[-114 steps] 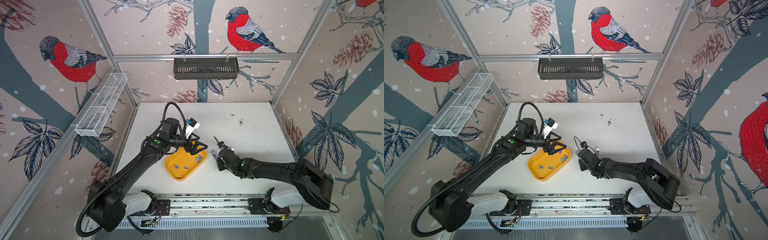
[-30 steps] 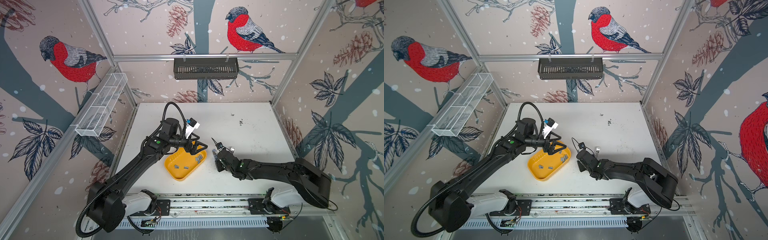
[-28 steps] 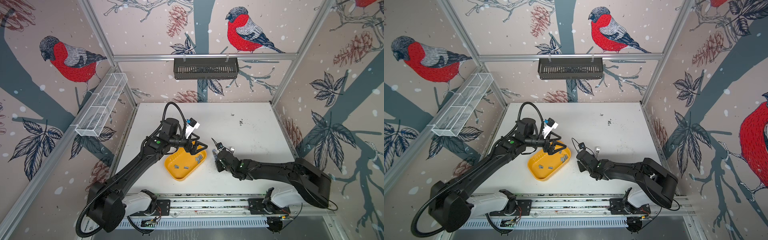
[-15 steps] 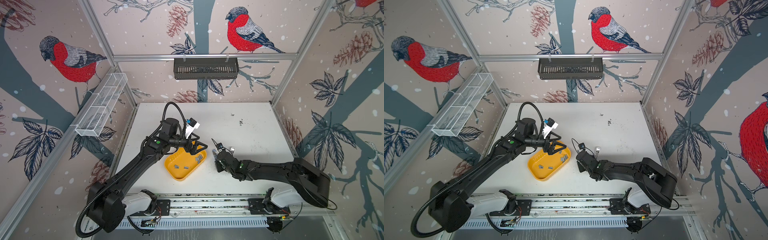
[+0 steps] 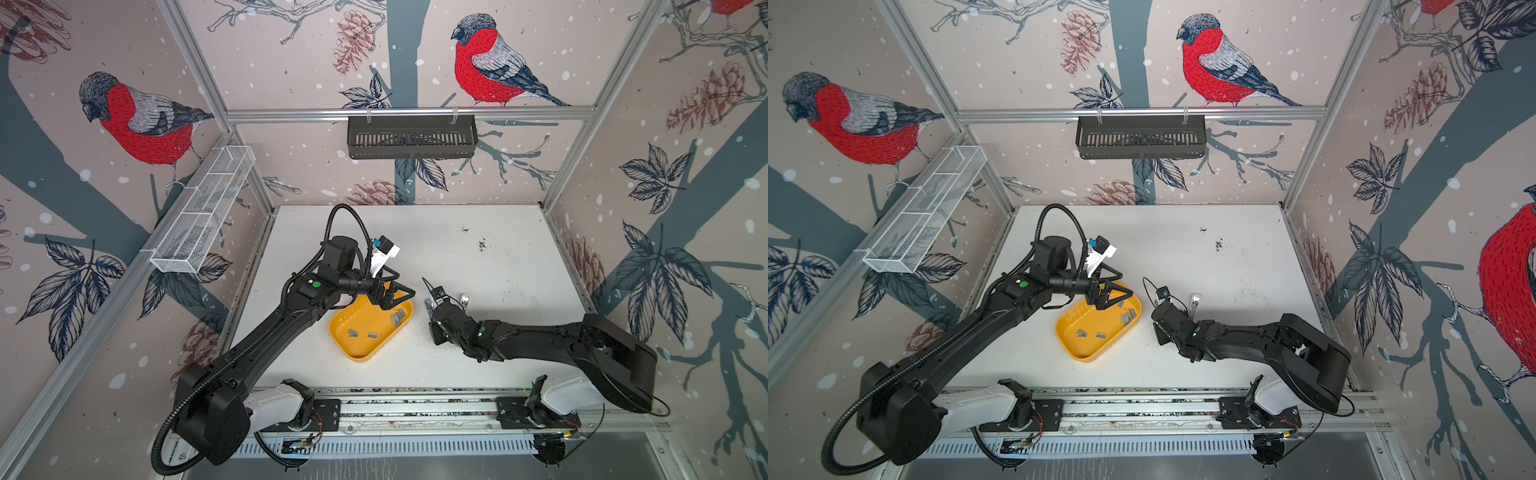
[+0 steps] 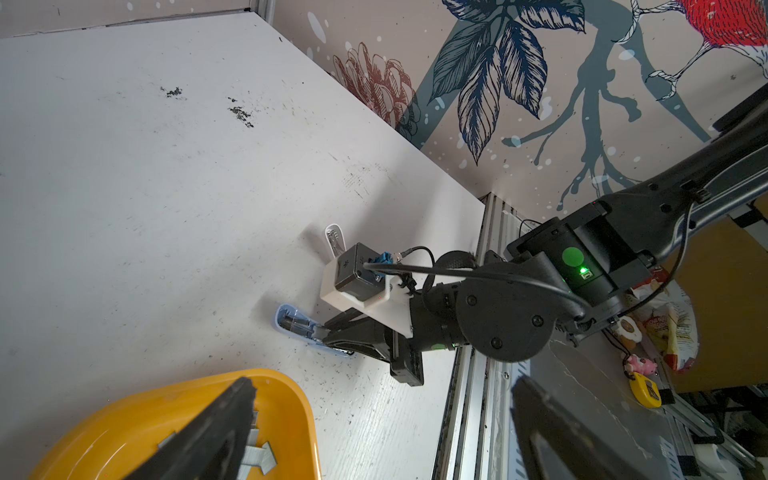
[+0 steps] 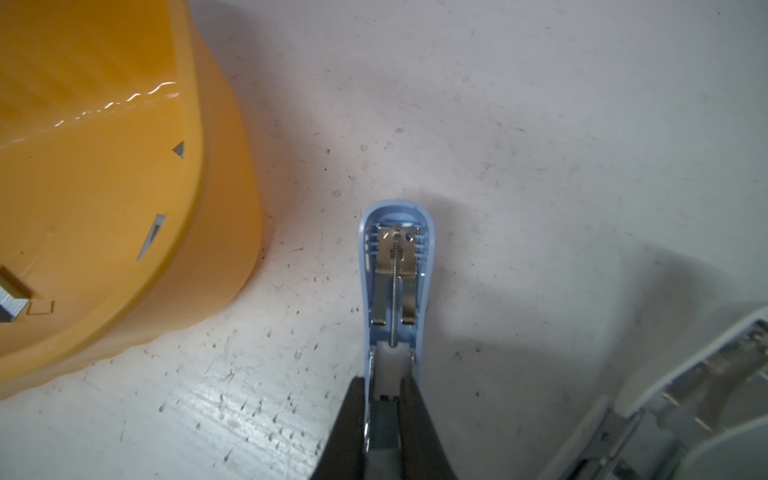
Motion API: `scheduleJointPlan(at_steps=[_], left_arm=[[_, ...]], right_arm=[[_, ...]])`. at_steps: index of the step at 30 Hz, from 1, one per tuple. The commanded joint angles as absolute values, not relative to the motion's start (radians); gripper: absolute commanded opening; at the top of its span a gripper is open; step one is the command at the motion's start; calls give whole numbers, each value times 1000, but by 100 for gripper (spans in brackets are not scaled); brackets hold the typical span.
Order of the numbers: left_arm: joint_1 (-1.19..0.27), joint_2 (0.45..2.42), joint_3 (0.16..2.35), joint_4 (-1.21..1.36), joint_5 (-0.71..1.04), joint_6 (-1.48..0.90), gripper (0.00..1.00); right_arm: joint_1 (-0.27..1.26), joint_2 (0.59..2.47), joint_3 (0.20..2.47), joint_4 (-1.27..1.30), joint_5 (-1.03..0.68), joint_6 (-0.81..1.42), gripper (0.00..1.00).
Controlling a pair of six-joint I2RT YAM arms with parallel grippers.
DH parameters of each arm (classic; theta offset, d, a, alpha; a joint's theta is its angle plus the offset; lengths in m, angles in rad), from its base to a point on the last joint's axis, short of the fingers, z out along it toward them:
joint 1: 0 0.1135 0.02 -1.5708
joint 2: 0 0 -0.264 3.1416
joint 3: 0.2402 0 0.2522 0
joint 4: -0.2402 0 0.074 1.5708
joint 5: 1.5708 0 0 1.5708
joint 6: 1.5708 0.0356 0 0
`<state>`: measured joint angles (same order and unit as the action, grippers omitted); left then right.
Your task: Load the staples into the stapler
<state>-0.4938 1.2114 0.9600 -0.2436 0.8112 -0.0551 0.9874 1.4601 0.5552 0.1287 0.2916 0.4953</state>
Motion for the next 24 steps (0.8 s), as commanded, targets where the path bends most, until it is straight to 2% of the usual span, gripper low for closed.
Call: scheduleJointPlan(at_steps=[1, 24], left_arm=[[-492, 1207, 968, -242, 822, -45, 96], [-492, 1209, 966, -242, 822, -43, 96]], right_arm=[[991, 1460, 556, 135, 311, 502, 11], [990, 1459, 549, 133, 314, 500, 11]])
